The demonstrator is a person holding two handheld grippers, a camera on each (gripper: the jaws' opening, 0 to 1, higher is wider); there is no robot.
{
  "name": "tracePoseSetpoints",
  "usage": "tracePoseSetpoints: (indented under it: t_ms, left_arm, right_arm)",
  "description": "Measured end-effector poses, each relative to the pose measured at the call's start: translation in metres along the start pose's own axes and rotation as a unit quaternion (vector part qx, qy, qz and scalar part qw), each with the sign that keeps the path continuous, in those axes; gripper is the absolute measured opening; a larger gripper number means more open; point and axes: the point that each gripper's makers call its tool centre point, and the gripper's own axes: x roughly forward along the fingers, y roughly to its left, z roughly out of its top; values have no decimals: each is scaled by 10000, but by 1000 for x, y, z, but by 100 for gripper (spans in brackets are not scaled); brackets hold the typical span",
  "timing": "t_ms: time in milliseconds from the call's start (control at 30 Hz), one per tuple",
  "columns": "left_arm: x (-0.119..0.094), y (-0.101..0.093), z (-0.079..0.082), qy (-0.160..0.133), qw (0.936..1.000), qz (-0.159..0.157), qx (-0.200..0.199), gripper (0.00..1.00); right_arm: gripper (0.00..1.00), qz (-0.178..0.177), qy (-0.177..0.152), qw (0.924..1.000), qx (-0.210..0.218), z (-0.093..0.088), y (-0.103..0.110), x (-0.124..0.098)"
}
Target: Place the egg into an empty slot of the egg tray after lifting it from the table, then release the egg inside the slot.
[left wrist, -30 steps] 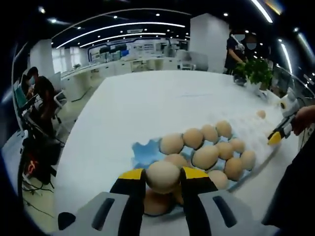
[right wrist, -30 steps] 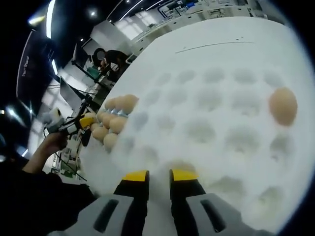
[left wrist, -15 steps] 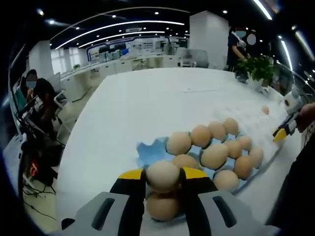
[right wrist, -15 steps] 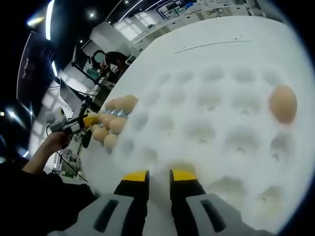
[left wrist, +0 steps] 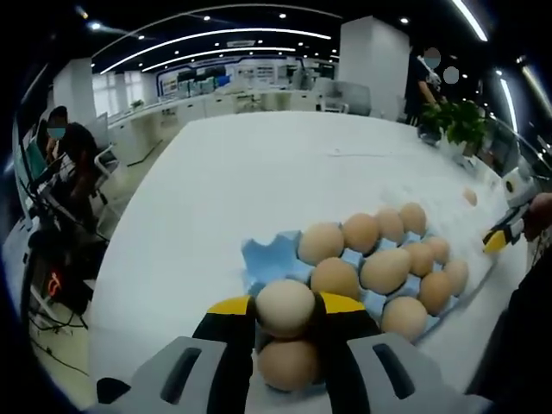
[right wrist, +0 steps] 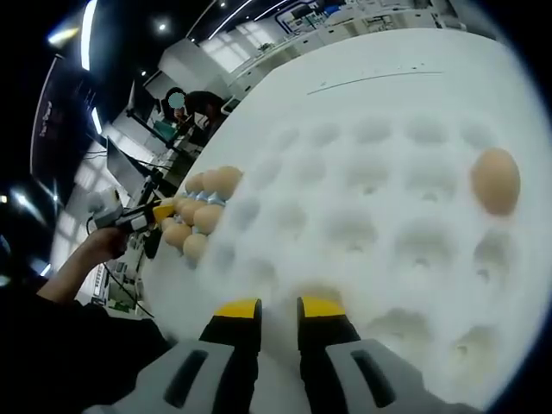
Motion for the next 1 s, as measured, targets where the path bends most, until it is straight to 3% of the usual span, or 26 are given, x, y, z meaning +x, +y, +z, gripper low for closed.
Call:
tracePoseSetpoints:
  t_ms: [200, 633, 1000]
  left_arm:
    - [3, 2, -2, 111, 9999, 81, -20, 28]
    - [7, 5, -5, 189, 9981, 50, -582, 28]
    - [6, 6, -3, 193, 9990, 126, -387, 30]
  right_arm:
    - [17, 3, -5, 10000, 3, 0, 0, 0]
    - [17, 27, -15, 10000, 37, 0, 0, -1]
    - [16, 47, -54, 10000, 41, 0, 1, -1]
